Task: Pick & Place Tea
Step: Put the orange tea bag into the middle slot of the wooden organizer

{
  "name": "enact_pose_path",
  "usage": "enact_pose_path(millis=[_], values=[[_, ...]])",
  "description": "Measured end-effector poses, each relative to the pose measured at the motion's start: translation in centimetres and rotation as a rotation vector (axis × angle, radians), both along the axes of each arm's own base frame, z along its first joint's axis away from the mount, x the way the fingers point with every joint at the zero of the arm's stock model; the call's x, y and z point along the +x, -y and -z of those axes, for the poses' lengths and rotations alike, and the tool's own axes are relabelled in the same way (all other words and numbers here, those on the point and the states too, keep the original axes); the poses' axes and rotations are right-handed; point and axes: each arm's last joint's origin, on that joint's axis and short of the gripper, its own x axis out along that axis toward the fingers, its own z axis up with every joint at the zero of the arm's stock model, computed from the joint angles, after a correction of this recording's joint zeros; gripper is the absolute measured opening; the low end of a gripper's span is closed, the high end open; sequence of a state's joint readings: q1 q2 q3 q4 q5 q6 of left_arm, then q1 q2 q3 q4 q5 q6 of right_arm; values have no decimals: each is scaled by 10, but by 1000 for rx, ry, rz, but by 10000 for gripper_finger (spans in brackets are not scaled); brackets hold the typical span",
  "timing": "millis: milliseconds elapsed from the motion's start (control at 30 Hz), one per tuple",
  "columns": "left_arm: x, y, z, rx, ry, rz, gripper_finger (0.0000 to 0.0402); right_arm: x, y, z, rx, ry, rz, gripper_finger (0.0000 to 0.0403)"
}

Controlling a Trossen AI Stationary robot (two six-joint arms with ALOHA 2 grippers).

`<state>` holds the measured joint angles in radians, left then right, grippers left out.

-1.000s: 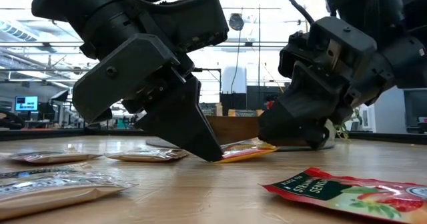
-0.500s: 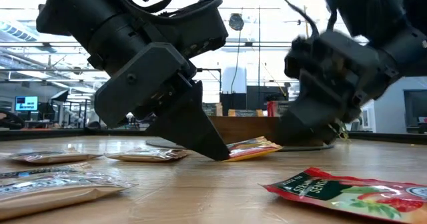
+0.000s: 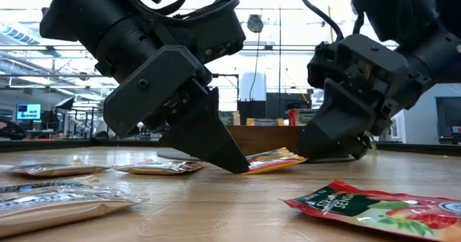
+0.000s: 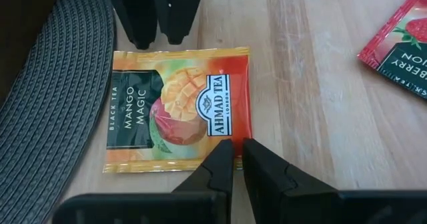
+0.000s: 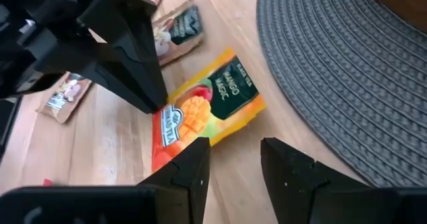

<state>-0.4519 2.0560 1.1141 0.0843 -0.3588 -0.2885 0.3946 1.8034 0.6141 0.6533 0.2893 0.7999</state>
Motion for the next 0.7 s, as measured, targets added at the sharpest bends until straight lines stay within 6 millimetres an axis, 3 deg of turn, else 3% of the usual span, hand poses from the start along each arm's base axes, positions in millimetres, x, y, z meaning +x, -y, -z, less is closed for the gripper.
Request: enact_pose_path(millis=[433, 700], values=[[7, -5, -2, -7, 48, 8, 42, 0, 1, 0, 27, 0, 22, 124], [20, -8, 13, -17, 129, 47, 42, 0, 2, 4, -3, -7, 38, 123]])
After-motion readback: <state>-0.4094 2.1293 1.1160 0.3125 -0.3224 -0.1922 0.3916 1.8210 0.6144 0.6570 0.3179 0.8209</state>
